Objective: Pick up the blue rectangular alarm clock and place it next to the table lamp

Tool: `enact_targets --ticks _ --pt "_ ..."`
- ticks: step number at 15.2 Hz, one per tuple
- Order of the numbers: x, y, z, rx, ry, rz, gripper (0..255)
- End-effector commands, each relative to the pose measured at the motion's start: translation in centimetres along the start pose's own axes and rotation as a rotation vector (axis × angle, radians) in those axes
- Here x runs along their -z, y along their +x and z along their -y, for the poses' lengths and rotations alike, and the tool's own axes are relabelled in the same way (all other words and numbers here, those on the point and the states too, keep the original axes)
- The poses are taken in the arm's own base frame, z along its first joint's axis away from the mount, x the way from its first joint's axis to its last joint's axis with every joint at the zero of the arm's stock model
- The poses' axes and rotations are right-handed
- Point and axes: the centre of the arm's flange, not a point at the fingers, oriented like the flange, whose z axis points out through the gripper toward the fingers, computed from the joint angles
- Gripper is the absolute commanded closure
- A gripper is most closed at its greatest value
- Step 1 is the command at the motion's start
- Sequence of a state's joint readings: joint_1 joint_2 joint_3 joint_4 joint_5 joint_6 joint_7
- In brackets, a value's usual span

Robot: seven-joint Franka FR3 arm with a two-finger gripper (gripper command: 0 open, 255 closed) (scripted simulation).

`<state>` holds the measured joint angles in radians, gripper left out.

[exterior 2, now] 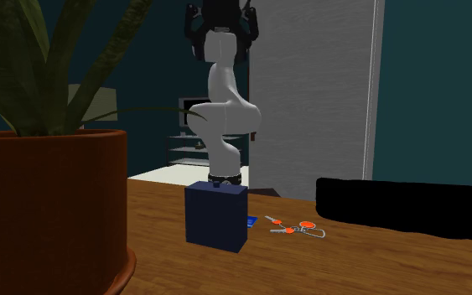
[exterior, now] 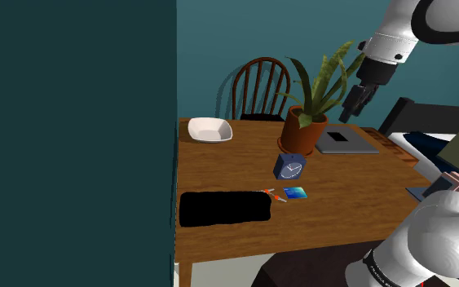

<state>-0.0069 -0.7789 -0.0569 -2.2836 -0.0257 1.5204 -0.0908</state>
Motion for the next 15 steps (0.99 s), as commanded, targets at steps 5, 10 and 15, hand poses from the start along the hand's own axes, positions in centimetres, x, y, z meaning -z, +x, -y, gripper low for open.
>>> enact_targets --ticks 5,10,15 --pt "-4.7 1.9 -1.4 0.169 -0.001 0.001 0" --pt "-10.6 4.5 -2.8 0.381 -0.002 0.003 0" --pt "-16.6 7.3 -3.5 0.593 -0.004 0.005 0"
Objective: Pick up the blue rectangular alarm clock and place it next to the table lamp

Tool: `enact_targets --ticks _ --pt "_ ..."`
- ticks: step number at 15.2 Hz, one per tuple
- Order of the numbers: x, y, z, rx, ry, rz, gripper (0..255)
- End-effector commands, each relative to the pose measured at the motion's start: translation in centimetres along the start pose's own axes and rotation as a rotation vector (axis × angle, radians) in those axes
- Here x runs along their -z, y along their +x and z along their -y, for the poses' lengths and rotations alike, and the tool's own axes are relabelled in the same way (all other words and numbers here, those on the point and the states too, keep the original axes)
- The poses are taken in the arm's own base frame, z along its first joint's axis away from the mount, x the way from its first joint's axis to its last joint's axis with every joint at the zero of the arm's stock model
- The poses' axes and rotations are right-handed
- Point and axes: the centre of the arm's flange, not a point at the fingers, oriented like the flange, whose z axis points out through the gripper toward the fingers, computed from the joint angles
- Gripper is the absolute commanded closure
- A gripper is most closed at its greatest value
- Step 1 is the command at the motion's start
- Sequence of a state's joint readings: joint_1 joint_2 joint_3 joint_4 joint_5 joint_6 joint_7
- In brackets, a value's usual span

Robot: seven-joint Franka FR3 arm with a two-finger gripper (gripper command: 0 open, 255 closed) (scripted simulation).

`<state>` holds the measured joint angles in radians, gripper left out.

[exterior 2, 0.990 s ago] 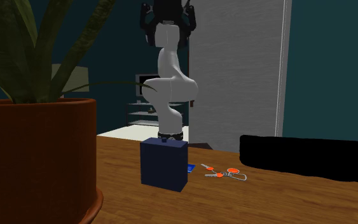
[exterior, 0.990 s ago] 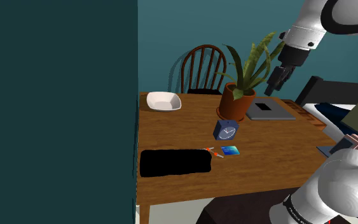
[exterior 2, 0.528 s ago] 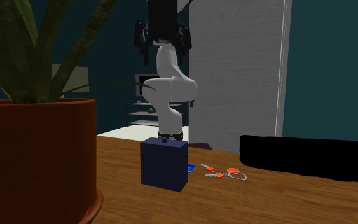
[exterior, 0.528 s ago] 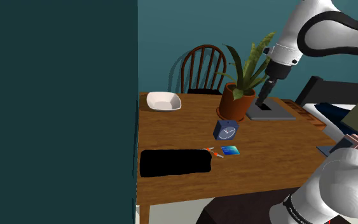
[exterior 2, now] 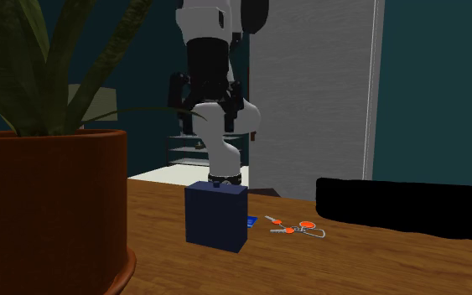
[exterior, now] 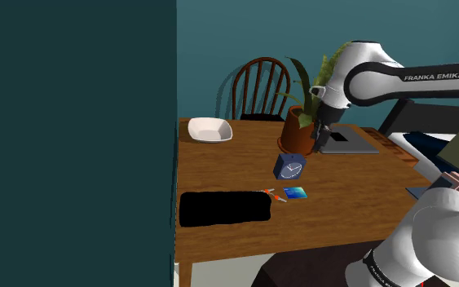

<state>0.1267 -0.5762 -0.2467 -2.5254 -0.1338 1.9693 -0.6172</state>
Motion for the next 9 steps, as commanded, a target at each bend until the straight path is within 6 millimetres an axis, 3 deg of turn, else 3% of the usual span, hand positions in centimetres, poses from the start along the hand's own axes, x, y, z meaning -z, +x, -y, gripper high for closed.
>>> enact_targets --ticks 1,5,9 --pt "-2.5 1.0 -0.9 0.09 -0.002 -0.001 0" --pt "-7.2 2.9 -2.2 0.259 -0.004 0.001 0" --pt "-9.6 3.3 -2.4 0.289 -0.004 0.001 0"
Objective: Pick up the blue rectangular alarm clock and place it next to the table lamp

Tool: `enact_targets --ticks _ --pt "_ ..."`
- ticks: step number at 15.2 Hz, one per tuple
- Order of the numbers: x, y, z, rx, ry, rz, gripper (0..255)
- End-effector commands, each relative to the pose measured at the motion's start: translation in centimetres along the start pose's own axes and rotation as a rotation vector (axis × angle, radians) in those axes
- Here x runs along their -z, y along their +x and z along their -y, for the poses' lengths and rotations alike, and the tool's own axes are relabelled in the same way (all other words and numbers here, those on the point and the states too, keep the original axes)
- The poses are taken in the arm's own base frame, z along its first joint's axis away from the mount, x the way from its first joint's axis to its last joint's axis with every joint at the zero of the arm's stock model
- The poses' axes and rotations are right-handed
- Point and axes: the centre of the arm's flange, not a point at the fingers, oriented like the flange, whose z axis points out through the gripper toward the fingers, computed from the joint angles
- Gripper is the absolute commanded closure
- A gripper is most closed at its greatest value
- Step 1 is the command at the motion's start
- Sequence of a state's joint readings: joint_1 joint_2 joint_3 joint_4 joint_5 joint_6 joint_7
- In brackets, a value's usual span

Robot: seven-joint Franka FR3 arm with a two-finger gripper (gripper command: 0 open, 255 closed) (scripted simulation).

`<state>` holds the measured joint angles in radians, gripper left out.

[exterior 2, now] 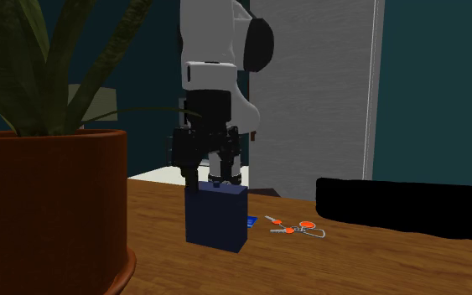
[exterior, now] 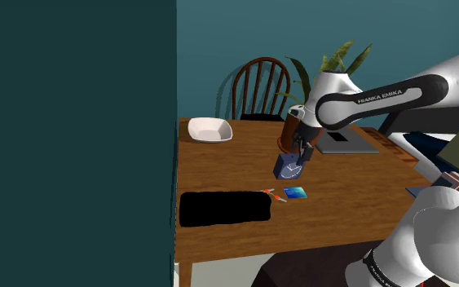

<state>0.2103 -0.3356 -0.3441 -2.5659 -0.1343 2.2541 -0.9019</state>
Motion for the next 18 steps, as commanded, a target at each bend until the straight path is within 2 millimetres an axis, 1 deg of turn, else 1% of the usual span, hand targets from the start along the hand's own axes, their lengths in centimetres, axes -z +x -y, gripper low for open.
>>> enact_targets --ticks 1,5,12,13,18 --pt "-1.1 -0.1 0.0 0.005 -0.001 -0.001 0" --pt "-3.0 -0.1 0.0 0.005 -0.001 -0.001 0" --pt "-3.0 -0.1 0.0 0.005 -0.001 -0.001 0" --pt "-3.0 -0.1 0.0 0.005 -0.001 -0.001 255" --pt "-3.0 -0.1 0.0 0.005 -0.001 -0.001 255"
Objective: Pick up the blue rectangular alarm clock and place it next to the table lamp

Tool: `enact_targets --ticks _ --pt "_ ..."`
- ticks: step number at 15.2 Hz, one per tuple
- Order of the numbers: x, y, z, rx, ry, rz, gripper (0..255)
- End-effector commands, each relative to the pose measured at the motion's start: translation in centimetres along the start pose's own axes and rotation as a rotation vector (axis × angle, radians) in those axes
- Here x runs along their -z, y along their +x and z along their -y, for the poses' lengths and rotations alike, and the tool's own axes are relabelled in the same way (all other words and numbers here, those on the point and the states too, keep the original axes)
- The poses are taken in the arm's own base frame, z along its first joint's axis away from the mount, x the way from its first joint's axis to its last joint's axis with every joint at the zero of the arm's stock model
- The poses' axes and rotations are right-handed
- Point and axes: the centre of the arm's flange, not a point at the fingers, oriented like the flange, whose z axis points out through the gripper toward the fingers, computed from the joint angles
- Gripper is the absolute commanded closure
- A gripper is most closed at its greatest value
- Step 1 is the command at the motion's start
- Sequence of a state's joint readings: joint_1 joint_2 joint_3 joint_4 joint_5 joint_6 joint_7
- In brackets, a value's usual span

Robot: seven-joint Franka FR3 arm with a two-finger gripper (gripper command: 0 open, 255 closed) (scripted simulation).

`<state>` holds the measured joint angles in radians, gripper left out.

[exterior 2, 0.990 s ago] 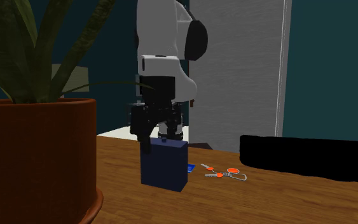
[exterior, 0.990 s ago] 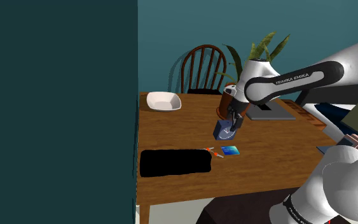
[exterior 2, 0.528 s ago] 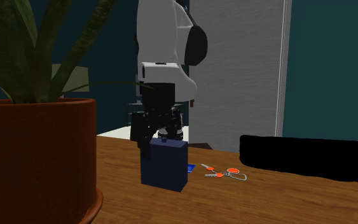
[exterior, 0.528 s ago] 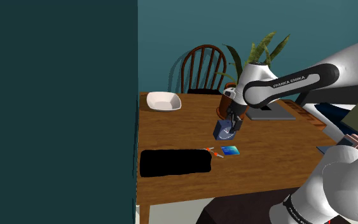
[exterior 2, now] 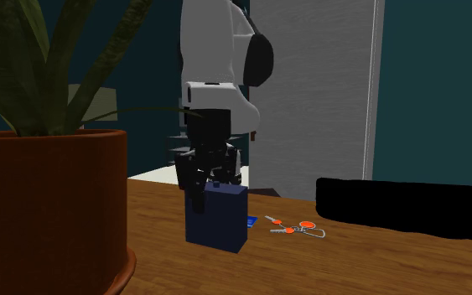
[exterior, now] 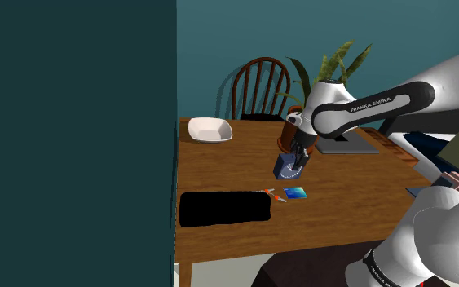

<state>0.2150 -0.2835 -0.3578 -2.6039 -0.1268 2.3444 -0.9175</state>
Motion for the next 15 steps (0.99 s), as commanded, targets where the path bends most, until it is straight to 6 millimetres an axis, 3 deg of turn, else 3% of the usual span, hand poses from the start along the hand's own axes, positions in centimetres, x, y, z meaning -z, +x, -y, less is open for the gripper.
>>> enact_targets --ticks 1,4,15 --pt "0.0 0.0 0.0 0.0 0.0 0.0 255" --pt "0.0 0.0 0.0 0.0 0.0 0.0 255" --pt "5.8 0.1 0.0 0.0 0.0 0.0 255"
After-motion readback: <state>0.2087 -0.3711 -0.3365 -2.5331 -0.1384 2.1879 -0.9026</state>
